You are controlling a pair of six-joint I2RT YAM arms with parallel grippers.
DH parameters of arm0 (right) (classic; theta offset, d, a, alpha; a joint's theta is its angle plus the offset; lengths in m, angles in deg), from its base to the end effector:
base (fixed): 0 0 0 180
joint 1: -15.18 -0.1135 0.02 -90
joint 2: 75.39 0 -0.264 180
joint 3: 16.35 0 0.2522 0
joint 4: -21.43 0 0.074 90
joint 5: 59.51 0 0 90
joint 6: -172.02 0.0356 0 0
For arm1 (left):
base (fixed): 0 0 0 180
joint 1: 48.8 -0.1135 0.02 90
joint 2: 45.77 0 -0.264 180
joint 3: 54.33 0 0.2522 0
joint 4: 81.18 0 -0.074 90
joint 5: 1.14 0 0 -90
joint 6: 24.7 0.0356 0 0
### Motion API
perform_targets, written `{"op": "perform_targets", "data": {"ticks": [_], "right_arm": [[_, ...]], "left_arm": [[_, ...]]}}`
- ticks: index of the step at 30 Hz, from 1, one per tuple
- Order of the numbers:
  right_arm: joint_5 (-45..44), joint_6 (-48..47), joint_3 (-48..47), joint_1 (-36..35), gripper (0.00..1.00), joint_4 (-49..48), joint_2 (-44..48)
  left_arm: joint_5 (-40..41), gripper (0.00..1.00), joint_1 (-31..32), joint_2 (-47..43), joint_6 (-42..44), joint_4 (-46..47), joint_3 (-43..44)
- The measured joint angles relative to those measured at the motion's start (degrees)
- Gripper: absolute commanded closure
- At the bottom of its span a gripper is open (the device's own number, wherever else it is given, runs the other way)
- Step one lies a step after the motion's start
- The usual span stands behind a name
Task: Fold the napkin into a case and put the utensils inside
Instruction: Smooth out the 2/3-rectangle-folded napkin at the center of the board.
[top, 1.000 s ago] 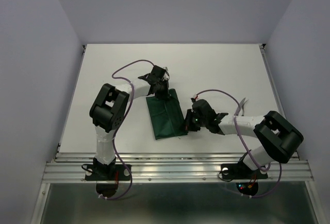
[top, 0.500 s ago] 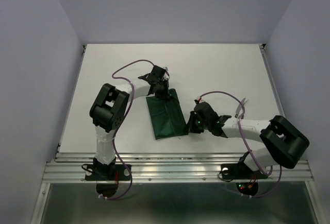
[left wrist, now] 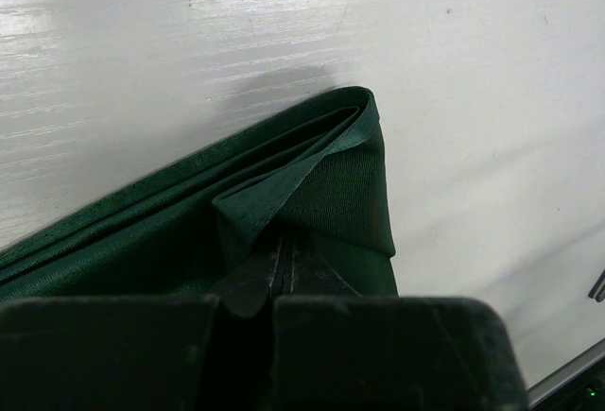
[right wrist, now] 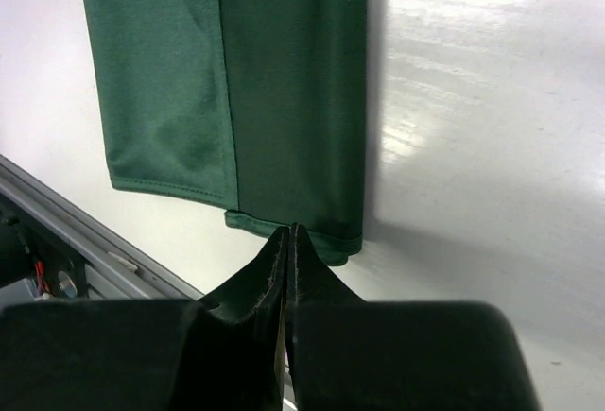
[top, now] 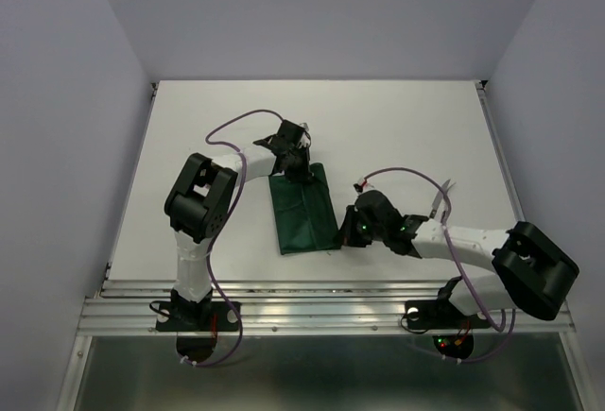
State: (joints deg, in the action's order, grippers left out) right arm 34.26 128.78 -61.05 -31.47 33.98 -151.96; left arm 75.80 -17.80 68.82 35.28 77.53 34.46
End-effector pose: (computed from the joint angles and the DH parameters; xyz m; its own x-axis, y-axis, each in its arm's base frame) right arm 0.1707 0.1842 0.1605 -0.8812 0.1255 -0.4558 -0.1692 0.8166 0.5518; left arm 0.3652 -0.2288 0.1642 -0.8606 -0.0515 -0.5067 0.2345 0.8431 -0.4839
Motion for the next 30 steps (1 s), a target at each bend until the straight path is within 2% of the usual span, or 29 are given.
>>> {"op": "perform_targets", "data": {"ticks": [12,18,24,30], "right_arm": [[-0.2,2.4,1.1,-2.9,0.99,-3.2,-5.3],[-4.6,0.8,-0.5,-2.9,0.99,3.4,-1.3],[-9.4,-2.1,-6.5,-2.3,0.99,7.2,3.7],[-11.6,-5.3,-13.5,2.2,0.99,7.8,0.4]], "left_arm": [[0.0,1.00,0.0,0.0,0.0,0.0,0.0],[0.0,1.00,0.0,0.7,0.0,0.0,1.0],[0.0,1.00,0.0,1.8,0.0,-0.3,2.8],[0.3,1.00,0.0,2.3,0.6,-1.1,3.7]]}}
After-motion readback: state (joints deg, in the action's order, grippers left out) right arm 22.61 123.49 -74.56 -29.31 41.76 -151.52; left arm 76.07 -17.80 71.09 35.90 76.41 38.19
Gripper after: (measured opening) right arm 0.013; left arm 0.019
